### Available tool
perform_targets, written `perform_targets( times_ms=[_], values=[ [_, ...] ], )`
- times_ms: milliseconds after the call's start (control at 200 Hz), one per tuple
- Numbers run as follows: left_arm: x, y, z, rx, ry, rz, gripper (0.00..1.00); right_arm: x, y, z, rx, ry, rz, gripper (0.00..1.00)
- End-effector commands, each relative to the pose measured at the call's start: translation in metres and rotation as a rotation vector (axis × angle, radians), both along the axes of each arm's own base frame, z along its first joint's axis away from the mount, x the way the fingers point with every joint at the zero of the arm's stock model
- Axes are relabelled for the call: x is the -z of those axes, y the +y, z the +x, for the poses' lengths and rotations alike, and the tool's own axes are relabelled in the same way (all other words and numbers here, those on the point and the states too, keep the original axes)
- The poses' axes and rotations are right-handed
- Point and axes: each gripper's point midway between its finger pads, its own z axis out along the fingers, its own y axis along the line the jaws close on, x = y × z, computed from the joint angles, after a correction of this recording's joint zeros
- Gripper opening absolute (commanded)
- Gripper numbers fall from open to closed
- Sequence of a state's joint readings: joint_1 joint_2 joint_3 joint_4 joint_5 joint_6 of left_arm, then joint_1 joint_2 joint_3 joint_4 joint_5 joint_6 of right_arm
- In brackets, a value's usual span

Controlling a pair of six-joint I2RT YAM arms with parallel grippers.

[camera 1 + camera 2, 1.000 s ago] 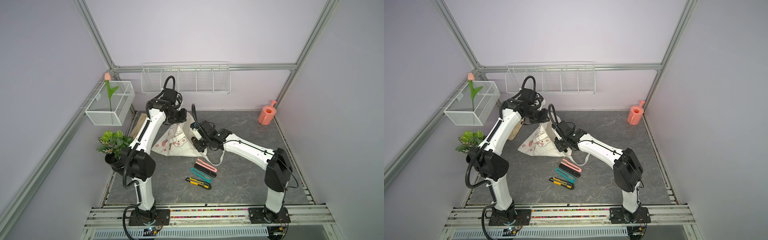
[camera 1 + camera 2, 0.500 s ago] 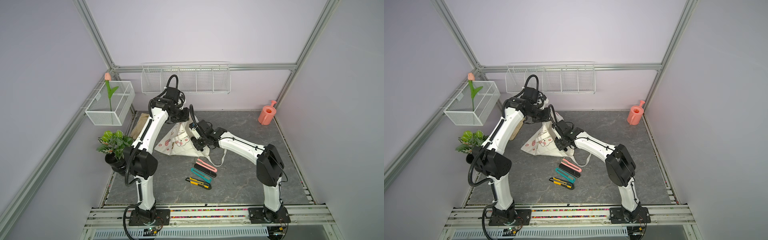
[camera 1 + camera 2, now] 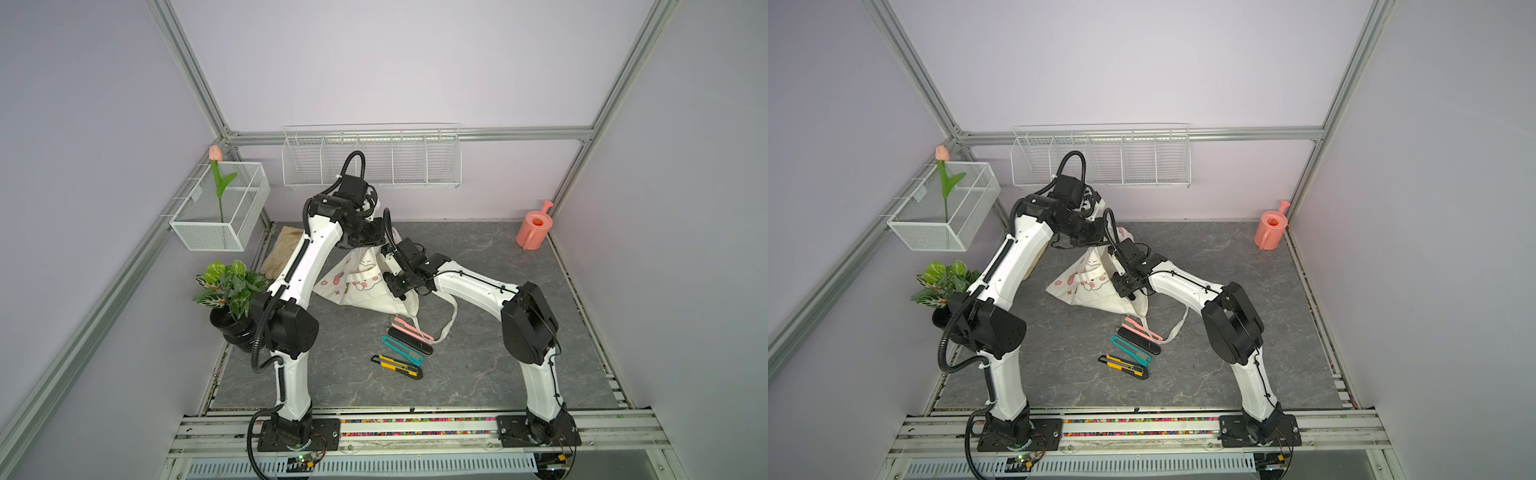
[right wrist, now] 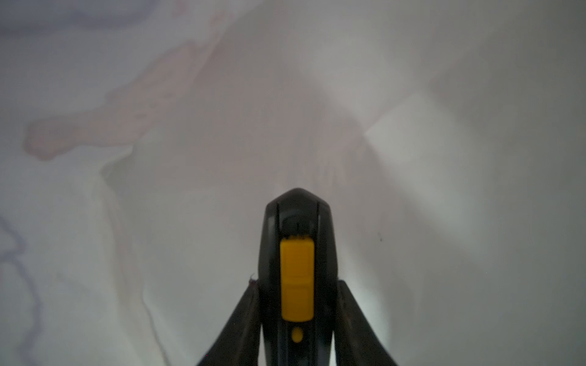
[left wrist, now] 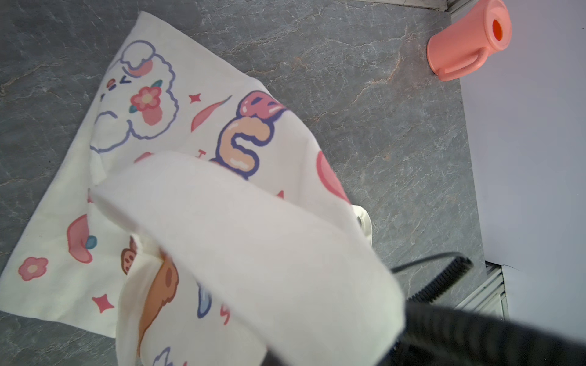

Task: Place the art knife into the pouch
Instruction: Place the utility knife in the pouch.

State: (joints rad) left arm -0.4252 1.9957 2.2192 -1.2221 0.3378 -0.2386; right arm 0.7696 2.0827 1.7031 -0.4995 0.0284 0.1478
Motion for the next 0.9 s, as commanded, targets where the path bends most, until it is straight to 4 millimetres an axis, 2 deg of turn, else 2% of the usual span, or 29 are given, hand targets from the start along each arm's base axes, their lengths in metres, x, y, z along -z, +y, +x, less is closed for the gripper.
perform_targets(
  times_ms=[0,245,525,635,685,770,895],
  values=[
    [-0.011,-0.007,-0.008,0.04,-0.005,-0.024,0.0,0.018,0.005,0.006,0.008,0.023,0.023,0.35],
    [-0.017,-0.008,-0.013,0.051,-0.008,-0.04,0.0,0.046,-0.003,0.006,0.033,0.059,-0.027,0.36],
    [-0.01,-0.003,-0.015,0.05,-0.008,-0.011,0.0,0.056,-0.007,0.004,0.045,0.098,0.0,0.41],
    [-0.008,-0.004,-0.012,0.049,-0.01,-0.009,0.0,0.059,-0.01,0.003,0.046,0.1,-0.015,0.48],
    [-0.008,-0.004,-0.01,0.047,-0.011,-0.01,0.0,0.058,-0.013,0.003,0.047,0.096,-0.025,0.54],
    [-0.006,-0.005,-0.007,0.041,-0.013,-0.006,0.0,0.055,-0.017,0.003,0.045,0.088,-0.037,0.58],
    [0.001,-0.005,-0.003,0.032,-0.008,0.005,0.0,0.031,-0.018,-0.001,0.031,0.064,-0.012,0.63]
  ],
)
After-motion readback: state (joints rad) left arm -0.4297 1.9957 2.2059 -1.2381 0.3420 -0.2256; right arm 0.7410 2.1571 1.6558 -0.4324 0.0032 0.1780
